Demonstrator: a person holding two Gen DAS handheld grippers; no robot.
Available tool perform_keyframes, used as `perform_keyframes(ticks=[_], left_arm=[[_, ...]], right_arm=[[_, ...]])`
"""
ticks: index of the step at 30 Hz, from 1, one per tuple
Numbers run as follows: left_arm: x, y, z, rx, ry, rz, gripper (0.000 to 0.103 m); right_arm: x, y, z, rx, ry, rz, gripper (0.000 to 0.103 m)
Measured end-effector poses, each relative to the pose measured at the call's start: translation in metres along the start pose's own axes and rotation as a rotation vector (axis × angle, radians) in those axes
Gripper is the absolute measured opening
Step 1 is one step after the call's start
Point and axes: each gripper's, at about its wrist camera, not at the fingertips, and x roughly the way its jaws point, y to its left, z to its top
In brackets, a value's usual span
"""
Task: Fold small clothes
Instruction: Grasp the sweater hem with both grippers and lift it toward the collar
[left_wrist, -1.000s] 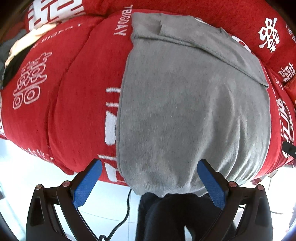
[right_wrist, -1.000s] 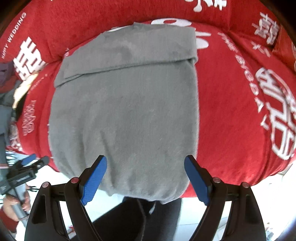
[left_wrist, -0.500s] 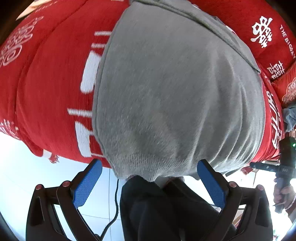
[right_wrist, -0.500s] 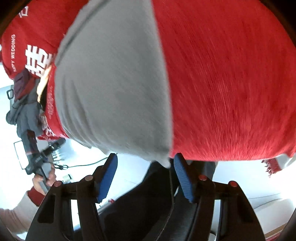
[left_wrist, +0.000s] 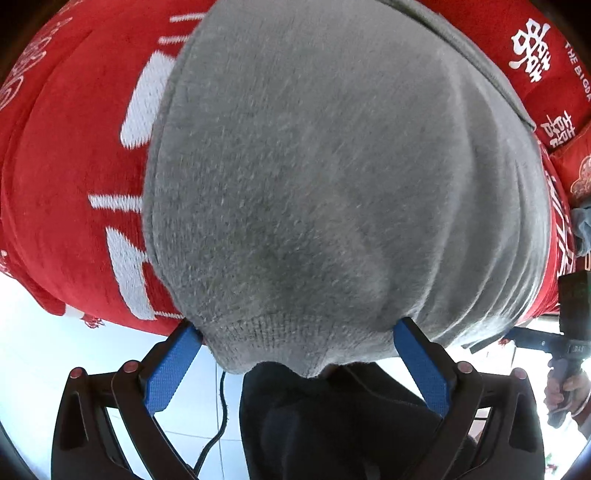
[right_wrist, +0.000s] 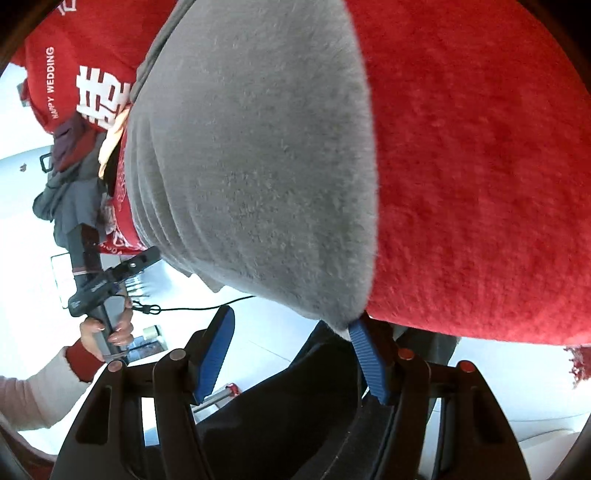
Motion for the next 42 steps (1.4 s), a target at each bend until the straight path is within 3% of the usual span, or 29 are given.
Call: perform_keyframes(ticks=[2, 3, 5, 6, 7, 8, 10, 11, 20, 30, 36, 42], left_arm=[[0.002, 0.004, -0.002, -0.023, 0.013, -0.030, 0.103], [0.001, 0.005, -0.002, -0.030, 0.012, -0.038, 0.097], [0.000, 0.008, -0.004, -0.045, 0.010, -0.016, 0.085], [0.000, 0.009, -0.005, -0.051, 0.012, -0.008, 0.077], [-0.002, 0.012, -0.006, -0.064, 0.013, -0.023, 0.066], [-0.004, 0.012, -0.007, -0.069, 0.014, -0.032, 0.059], [-0.010, 0.011, -0.009, -0.050, 0.020, -0.069, 0.020], [-0.012, 0.010, -0.009, -0.042, 0.026, -0.083, 0.016], [-0.065, 0.016, 0.012, -0.084, -0.034, -0.273, 0.015], [-0.134, 0.005, 0.093, -0.034, -0.187, -0.370, 0.015], [-0.162, 0.001, 0.136, -0.055, -0.281, -0.381, 0.015], [-0.184, -0.018, 0.205, -0.061, -0.384, -0.378, 0.015]], right_arm=[[0.006, -0.002, 0.001, 0.016, 0.019, 0.014, 0.068], [0.009, -0.003, 0.001, 0.027, 0.025, 0.018, 0.066], [0.011, -0.005, 0.000, 0.084, 0.022, 0.061, 0.043], [0.013, -0.006, 0.000, 0.113, 0.017, 0.085, 0.021], [0.012, -0.007, -0.002, 0.141, 0.006, 0.122, 0.008], [0.011, -0.007, -0.002, 0.152, -0.005, 0.147, 0.008], [0.007, 0.000, -0.004, 0.160, -0.018, 0.182, 0.008], [0.005, 0.004, -0.004, 0.162, -0.022, 0.197, 0.008], [-0.045, 0.054, 0.006, 0.192, -0.193, 0.374, 0.008], [-0.101, 0.098, 0.038, 0.163, -0.375, 0.492, 0.008], [-0.132, 0.118, 0.084, 0.123, -0.435, 0.538, 0.008], [-0.167, 0.127, 0.151, 0.060, -0.444, 0.529, 0.008]])
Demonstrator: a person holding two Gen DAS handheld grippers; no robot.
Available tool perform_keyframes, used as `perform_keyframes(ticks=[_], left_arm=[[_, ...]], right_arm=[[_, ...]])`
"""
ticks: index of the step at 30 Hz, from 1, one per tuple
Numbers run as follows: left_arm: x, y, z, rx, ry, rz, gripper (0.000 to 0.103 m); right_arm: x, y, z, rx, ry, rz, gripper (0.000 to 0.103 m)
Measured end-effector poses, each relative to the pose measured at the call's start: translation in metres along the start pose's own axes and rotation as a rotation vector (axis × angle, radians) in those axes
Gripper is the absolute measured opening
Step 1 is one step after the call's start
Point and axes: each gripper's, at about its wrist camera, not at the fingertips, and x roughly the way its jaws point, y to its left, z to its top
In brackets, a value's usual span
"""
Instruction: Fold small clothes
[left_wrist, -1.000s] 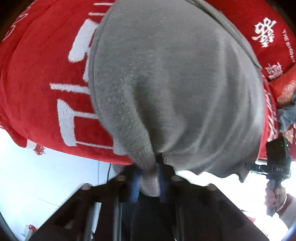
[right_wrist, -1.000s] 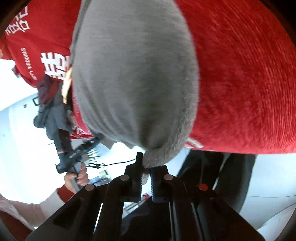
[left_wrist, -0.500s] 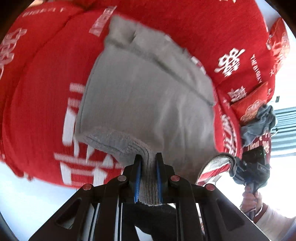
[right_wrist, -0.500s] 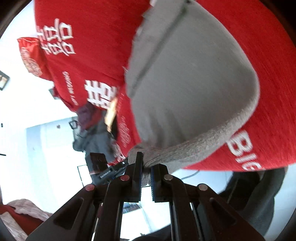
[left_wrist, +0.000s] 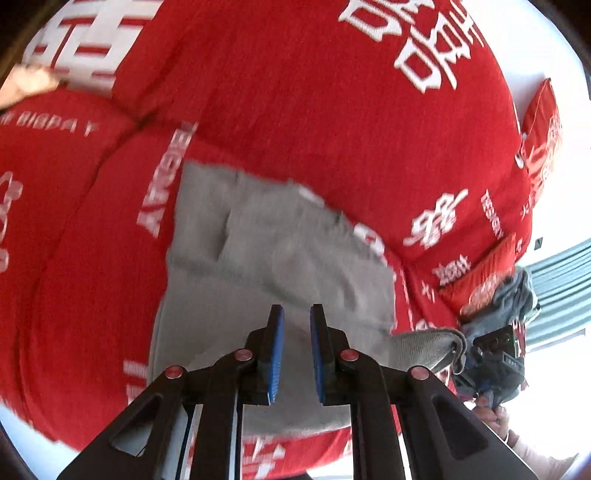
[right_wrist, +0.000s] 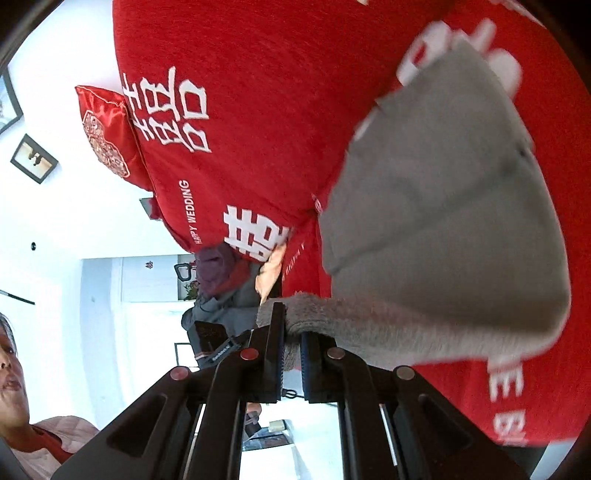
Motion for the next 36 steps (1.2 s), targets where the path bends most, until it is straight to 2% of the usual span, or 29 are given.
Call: perform_keyframes(ticks=[4, 6, 9, 11, 12, 13, 15, 16, 18, 20, 22, 25, 28, 32, 34, 35, 36], left_arm=[[0.025, -0.016, 0.042, 0.019, -0.026, 0.024, 0.015], [0.041, -0.021, 0.058, 0.046, -0.027, 0.059, 0.015], [0.071, -0.022, 0.071, 0.094, -0.002, 0.180, 0.016], [0.093, -0.018, 0.068, 0.124, 0.066, 0.260, 0.016], [0.100, -0.016, 0.063, 0.140, 0.098, 0.286, 0.021], [0.109, -0.013, 0.057, 0.159, 0.135, 0.319, 0.044], [0.120, -0.009, 0.043, 0.198, 0.175, 0.384, 0.071], [0.124, -0.007, 0.037, 0.221, 0.186, 0.401, 0.071], [0.133, -0.006, 0.026, 0.239, 0.243, 0.397, 0.071], [0.138, -0.004, 0.018, 0.242, 0.278, 0.393, 0.071], [0.141, -0.005, 0.011, 0.269, 0.306, 0.388, 0.071], [0.147, -0.006, 0.004, 0.304, 0.350, 0.377, 0.071], [0.154, -0.004, 0.002, 0.320, 0.381, 0.376, 0.071], [0.169, -0.001, 0.001, 0.313, 0.432, 0.360, 0.071], [0.174, -0.005, -0.002, 0.338, 0.445, 0.360, 0.070], [0.175, -0.006, -0.004, 0.350, 0.447, 0.358, 0.069], [0.175, -0.008, -0.005, 0.361, 0.449, 0.352, 0.060]], right_arm=[[0.011, 0.009, 0.056, -0.021, 0.010, -0.011, 0.008], [0.019, 0.006, 0.083, -0.024, 0.021, -0.022, 0.008], [0.034, -0.009, 0.117, -0.022, 0.063, -0.093, 0.008], [0.047, -0.023, 0.131, -0.019, 0.113, -0.165, 0.008], [0.052, -0.033, 0.134, -0.009, 0.135, -0.195, 0.008], [0.056, -0.040, 0.136, 0.004, 0.151, -0.218, 0.008], [0.063, -0.054, 0.138, 0.021, 0.182, -0.285, 0.008], [0.065, -0.060, 0.137, 0.018, 0.196, -0.326, 0.012], [0.066, -0.065, 0.135, 0.001, 0.211, -0.405, 0.013], [0.064, -0.059, 0.134, -0.047, 0.225, -0.472, 0.021], [0.061, -0.042, 0.133, -0.150, 0.232, -0.538, 0.058], [0.061, -0.014, 0.125, -0.345, 0.257, -0.638, 0.060], [0.071, -0.006, 0.119, -0.500, 0.293, -0.767, 0.060], [0.090, -0.017, 0.130, -0.507, 0.308, -0.794, 0.060], [0.098, -0.026, 0.137, -0.482, 0.306, -0.779, 0.060], [0.103, -0.030, 0.141, -0.462, 0.307, -0.768, 0.060], [0.107, -0.033, 0.143, -0.445, 0.312, -0.753, 0.060]])
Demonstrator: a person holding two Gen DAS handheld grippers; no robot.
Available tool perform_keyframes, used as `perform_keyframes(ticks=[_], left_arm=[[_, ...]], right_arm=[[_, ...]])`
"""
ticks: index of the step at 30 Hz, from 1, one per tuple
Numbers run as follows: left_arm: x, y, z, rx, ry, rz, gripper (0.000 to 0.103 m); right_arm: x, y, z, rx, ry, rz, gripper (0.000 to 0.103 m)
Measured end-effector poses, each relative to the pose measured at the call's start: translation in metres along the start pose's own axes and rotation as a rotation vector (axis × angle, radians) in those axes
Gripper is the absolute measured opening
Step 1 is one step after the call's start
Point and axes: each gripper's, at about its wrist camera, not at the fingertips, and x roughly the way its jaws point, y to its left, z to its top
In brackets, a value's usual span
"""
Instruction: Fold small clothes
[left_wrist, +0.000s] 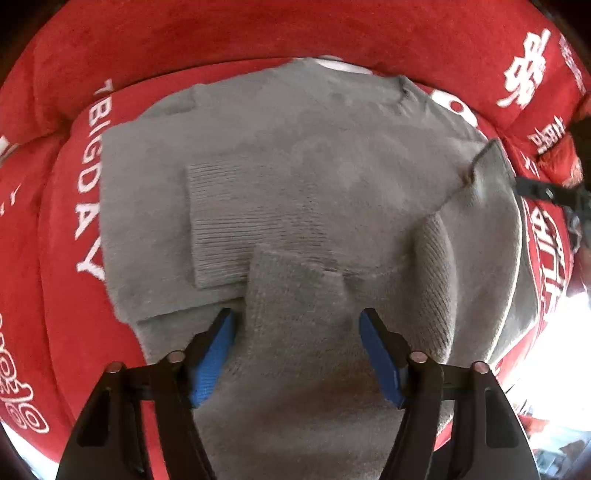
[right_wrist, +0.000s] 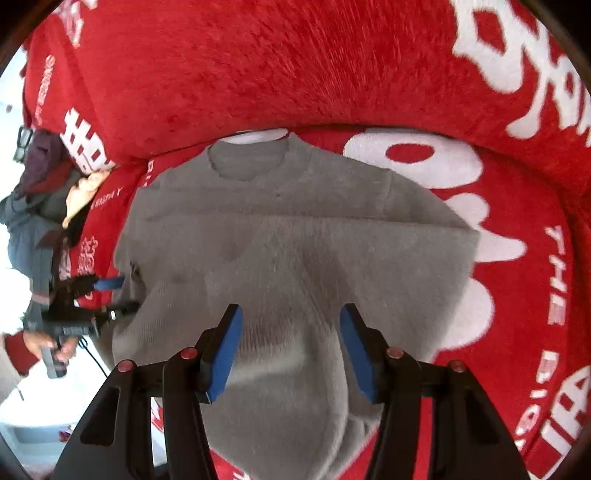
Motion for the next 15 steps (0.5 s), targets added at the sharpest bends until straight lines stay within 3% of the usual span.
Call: perform_keyframes(ticks=[1, 2, 3, 4, 5, 10, 15], left_arm=[[0.000, -0.004, -0.002, 0.019, -0.003, 0.004, 0.039], [0.001, -0.005, -0.003, 0.031, 0.000, 0.011, 0.030], [0.001, -0.007, -0.004, 0.041, 0.001, 0.017, 0.018], [0.000, -0.008, -0.006, 0.043, -0.006, 0.009, 0.017], [-0.006, -0.007, -0.008, 0.033, -0.024, -0.001, 0.015], [-0.060, 0.003, -0.015, -0.054, -0.160, -0.047, 0.013], [-0.114, 0.014, 0.005, -0.086, -0.316, -0.018, 0.011]], right_arm=[[0.006, -0.002, 0.003, 0.013, 0.011, 0.021, 0.060], [0.012, -0.001, 0.005, 0.027, 0.027, 0.027, 0.058], [0.016, -0.001, 0.004, 0.042, 0.046, 0.031, 0.044], [0.018, -0.001, 0.002, 0.058, 0.065, 0.038, 0.014], [0.017, -0.001, -0.001, 0.070, 0.068, 0.044, 0.007], [-0.034, 0.010, -0.018, 0.099, -0.073, 0.100, 0.007], [-0.080, 0.008, -0.013, 0.148, -0.185, 0.138, 0.007]])
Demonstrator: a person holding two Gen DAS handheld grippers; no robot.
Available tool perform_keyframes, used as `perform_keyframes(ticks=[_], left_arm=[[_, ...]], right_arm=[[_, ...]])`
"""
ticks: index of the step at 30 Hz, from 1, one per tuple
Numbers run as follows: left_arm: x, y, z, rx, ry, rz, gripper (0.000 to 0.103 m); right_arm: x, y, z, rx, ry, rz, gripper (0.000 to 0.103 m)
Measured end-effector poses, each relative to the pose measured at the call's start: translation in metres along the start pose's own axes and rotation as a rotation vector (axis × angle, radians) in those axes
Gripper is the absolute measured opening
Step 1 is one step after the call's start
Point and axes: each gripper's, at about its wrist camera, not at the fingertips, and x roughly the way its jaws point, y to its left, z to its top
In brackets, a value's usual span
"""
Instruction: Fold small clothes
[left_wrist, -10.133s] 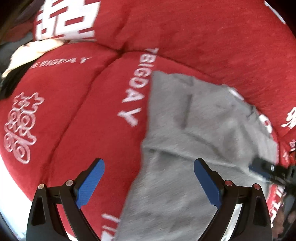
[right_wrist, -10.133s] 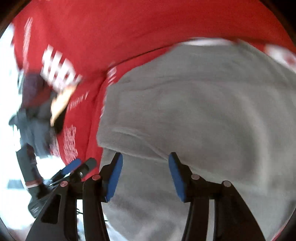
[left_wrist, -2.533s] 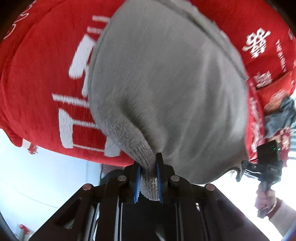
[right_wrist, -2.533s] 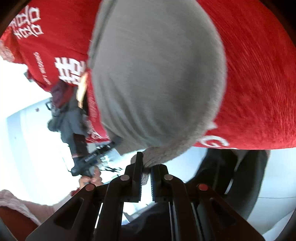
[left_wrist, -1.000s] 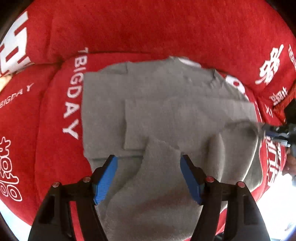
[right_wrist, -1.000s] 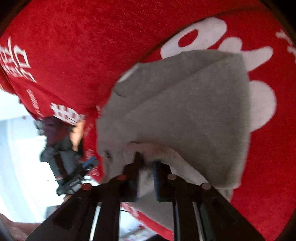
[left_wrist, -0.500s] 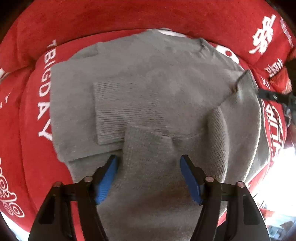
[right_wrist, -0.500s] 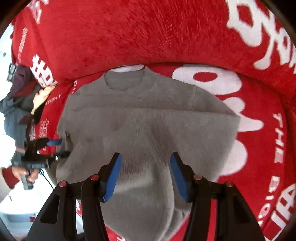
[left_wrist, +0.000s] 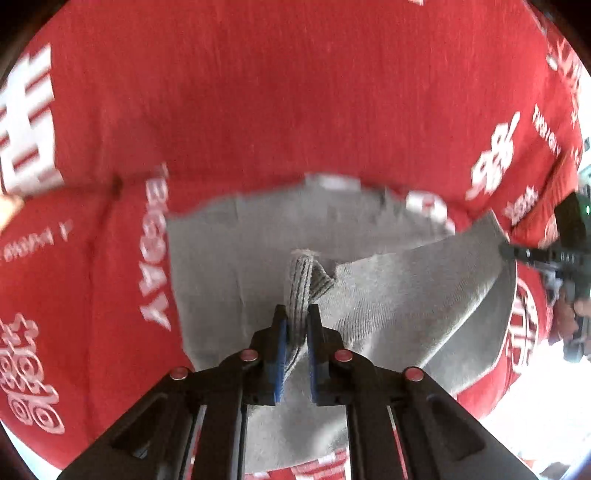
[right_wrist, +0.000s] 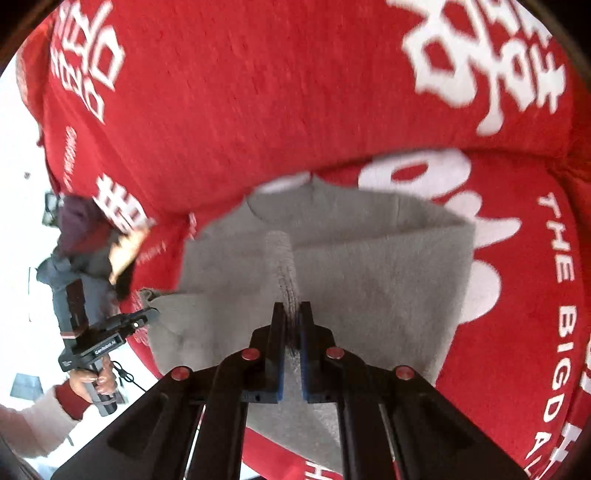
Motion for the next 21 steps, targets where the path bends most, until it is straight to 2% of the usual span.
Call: perform_keyframes(ticks=[3, 6, 13, 15, 17, 18, 19, 21], left_arm=[[0.002, 0.006, 0.031, 0.013, -0.057, 0.023, 0.011], [0.026, 0.011, 0.054, 0.001, -0.078, 0.054, 0.011], [0.109, 0.027, 0.065, -0.078, -0.001, 0.184, 0.011], [0.119, 0.031, 0.062, -0.082, 0.005, 0.261, 0.011], [0.124, 0.040, 0.064, -0.109, 0.030, 0.282, 0.012], [0.122, 0.045, 0.065, -0.126, 0.034, 0.287, 0.020], [0.121, 0.047, 0.065, -0.131, 0.030, 0.300, 0.039], [0.110, 0.052, 0.065, -0.136, 0.001, 0.361, 0.064]], right_arm=[[0.000, 0.003, 0.023, -0.024, -0.037, -0.027, 0.007], [0.012, 0.000, 0.045, -0.040, -0.048, -0.060, 0.007], [0.083, -0.043, 0.071, -0.015, 0.038, -0.179, 0.007], [0.097, -0.054, 0.071, 0.006, 0.057, -0.200, 0.007], [0.106, -0.064, 0.071, 0.026, 0.070, -0.210, 0.007], [0.109, -0.067, 0.070, 0.033, 0.076, -0.212, 0.007], [0.111, -0.070, 0.070, 0.044, 0.082, -0.216, 0.007], [0.108, -0.071, 0.070, 0.062, 0.068, -0.231, 0.009]])
